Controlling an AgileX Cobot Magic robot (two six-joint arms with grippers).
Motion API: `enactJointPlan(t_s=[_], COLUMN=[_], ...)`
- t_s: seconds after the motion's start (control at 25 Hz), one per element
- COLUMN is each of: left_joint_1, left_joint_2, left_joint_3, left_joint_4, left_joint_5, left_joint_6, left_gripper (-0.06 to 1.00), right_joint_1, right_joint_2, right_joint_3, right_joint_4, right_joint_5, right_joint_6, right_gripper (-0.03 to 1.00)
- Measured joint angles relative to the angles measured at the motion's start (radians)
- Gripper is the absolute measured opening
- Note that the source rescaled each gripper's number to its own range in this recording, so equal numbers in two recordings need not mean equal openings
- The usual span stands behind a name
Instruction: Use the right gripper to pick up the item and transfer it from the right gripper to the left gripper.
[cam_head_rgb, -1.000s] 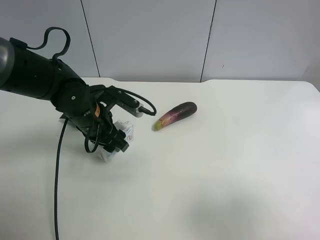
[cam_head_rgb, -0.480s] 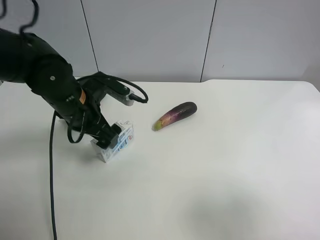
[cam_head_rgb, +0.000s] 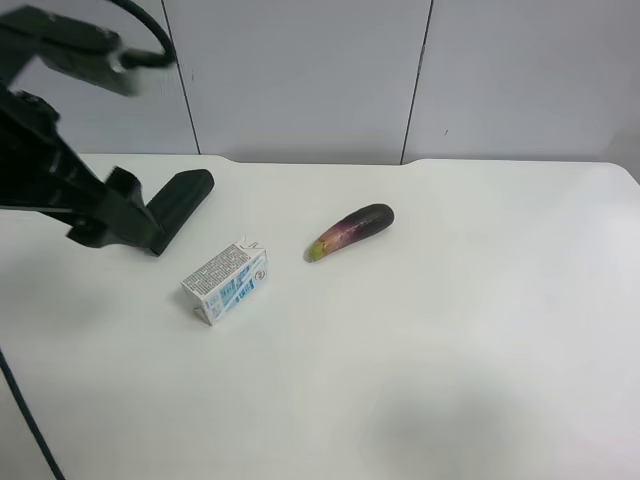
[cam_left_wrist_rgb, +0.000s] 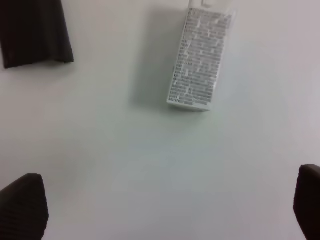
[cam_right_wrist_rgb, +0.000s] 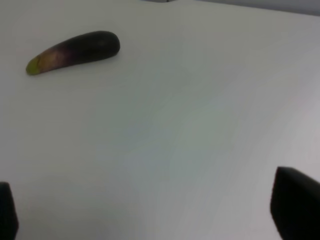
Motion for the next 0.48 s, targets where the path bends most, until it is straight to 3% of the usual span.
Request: enactJointPlan(t_s=[0.2,0.48], left_joint_1=[0.000,0.000], left_joint_2=[-0.207,-0.518], left_joint_3=[0.028,0.206], left_joint_4=[-0.012,-0.014], left_joint_5=[0.097,0.224], left_joint_6=[0.000,0.000], left_gripper=[0.99,1.00], right_joint_1=[0.000,0.000], right_joint_2=[0.000,0.000], right_joint_3=[0.000,0.000], right_joint_4=[0.000,0.000], right_joint_5=[0.000,0.000], right_joint_6=[0.000,0.000], right_gripper=[1.00,1.00])
